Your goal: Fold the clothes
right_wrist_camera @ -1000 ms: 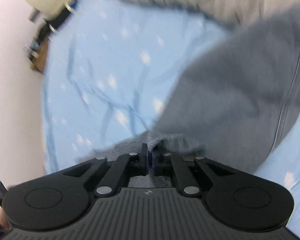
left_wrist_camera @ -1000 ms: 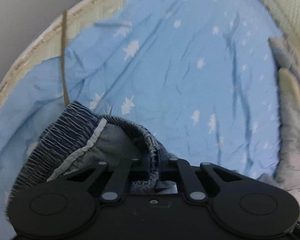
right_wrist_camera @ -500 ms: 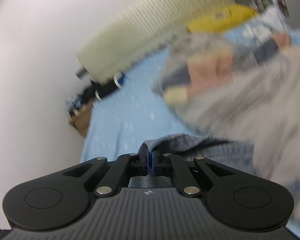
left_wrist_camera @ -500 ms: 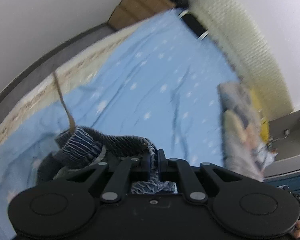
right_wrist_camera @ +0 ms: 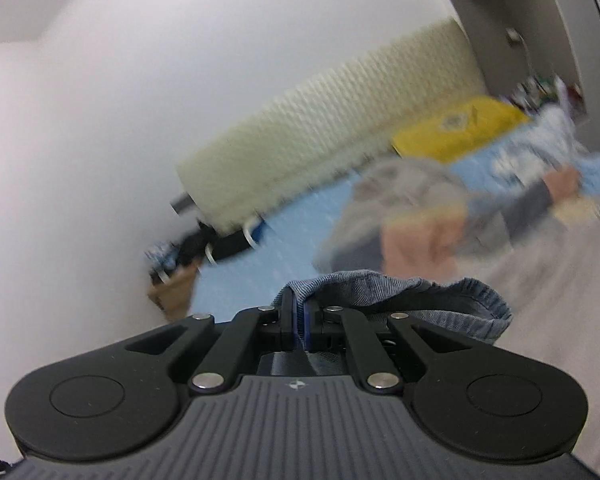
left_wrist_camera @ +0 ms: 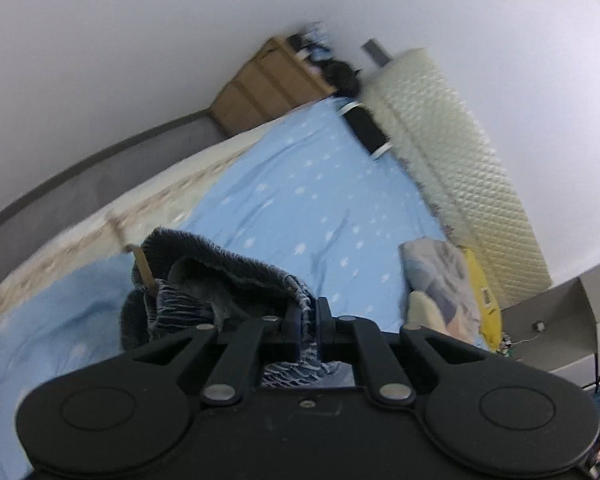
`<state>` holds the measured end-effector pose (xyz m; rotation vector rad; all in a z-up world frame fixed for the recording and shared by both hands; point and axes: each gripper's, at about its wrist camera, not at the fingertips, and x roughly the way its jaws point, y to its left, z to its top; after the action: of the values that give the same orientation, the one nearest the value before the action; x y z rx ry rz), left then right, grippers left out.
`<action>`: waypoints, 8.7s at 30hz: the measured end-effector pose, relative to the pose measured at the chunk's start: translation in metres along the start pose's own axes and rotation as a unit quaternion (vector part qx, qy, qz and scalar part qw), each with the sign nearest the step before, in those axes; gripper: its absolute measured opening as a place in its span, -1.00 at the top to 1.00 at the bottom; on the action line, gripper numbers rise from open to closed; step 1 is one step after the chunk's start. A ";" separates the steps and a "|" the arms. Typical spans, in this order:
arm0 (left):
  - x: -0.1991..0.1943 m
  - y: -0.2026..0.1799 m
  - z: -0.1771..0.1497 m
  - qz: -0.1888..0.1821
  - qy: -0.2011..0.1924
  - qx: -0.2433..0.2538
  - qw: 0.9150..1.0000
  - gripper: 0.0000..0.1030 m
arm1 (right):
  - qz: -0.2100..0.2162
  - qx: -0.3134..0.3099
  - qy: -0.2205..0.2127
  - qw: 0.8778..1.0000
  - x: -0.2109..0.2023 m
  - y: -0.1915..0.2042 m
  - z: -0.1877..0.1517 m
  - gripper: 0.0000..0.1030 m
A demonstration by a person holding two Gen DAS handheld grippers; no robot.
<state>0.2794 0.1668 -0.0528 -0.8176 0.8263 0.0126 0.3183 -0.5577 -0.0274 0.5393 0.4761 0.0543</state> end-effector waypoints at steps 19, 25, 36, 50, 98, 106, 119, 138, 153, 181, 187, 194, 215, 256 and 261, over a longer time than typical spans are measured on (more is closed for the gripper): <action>-0.025 0.105 -0.101 0.062 0.075 -0.121 0.988 0.88 | -0.189 0.035 0.275 0.942 -0.035 -0.083 -0.218 0.93; -0.019 0.102 -0.131 0.061 0.101 -0.094 0.989 0.88 | -0.179 -0.023 0.286 0.941 -0.017 -0.053 -0.230 0.85; -0.041 0.096 -0.092 0.029 0.025 -0.097 0.995 0.89 | -0.085 -0.057 0.166 0.981 0.009 0.017 -0.146 0.93; 0.085 0.070 0.071 0.031 -0.018 -0.095 0.995 0.90 | -0.127 -0.135 0.039 0.982 0.141 0.076 0.006 0.93; 0.153 0.196 -0.044 0.073 0.054 -0.297 0.951 -0.38 | -0.109 0.184 0.296 0.931 0.209 0.031 -0.291 -0.34; 0.176 0.205 -0.048 0.087 0.040 -0.327 0.940 -0.32 | -0.115 0.220 0.262 0.933 0.218 0.030 -0.302 0.03; 0.152 0.124 0.023 0.048 -0.021 -0.207 0.977 0.84 | -0.114 0.185 0.242 0.946 0.193 0.061 -0.244 0.78; 0.338 0.035 0.133 -0.036 -0.008 -0.073 0.997 0.53 | -0.062 0.158 0.200 0.965 0.363 0.065 -0.182 0.68; 0.242 0.157 0.045 0.062 0.004 -0.070 0.996 -0.46 | -0.103 0.125 0.194 0.968 0.179 0.019 -0.248 -0.21; 0.145 0.126 0.023 -0.001 -0.085 -0.152 0.985 0.87 | -0.250 0.292 0.155 0.910 0.028 -0.090 -0.309 -0.26; 0.082 0.157 -0.015 0.026 -0.090 -0.210 0.973 0.87 | -0.244 0.275 0.165 0.915 0.026 -0.089 -0.293 -0.26; 0.078 0.224 -0.052 0.079 -0.070 -0.248 0.963 0.87 | -0.205 0.217 0.181 0.937 0.093 -0.047 -0.275 -0.34; 0.095 0.258 -0.050 0.105 -0.026 -0.226 0.968 0.86 | -0.340 0.083 0.283 0.893 0.265 -0.008 -0.304 0.94; 0.104 0.292 -0.055 0.061 -0.051 -0.195 0.978 0.85 | -0.378 -0.216 0.088 0.896 -0.010 0.067 -0.372 -0.11; 0.105 0.299 -0.056 0.046 -0.050 -0.198 0.978 0.85 | -0.371 -0.252 0.109 0.887 0.037 0.063 -0.368 -0.16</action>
<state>0.2227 0.3094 -0.3355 -1.1430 0.7759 0.3058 0.1904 -0.3199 -0.2873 -0.1906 0.8318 -0.4917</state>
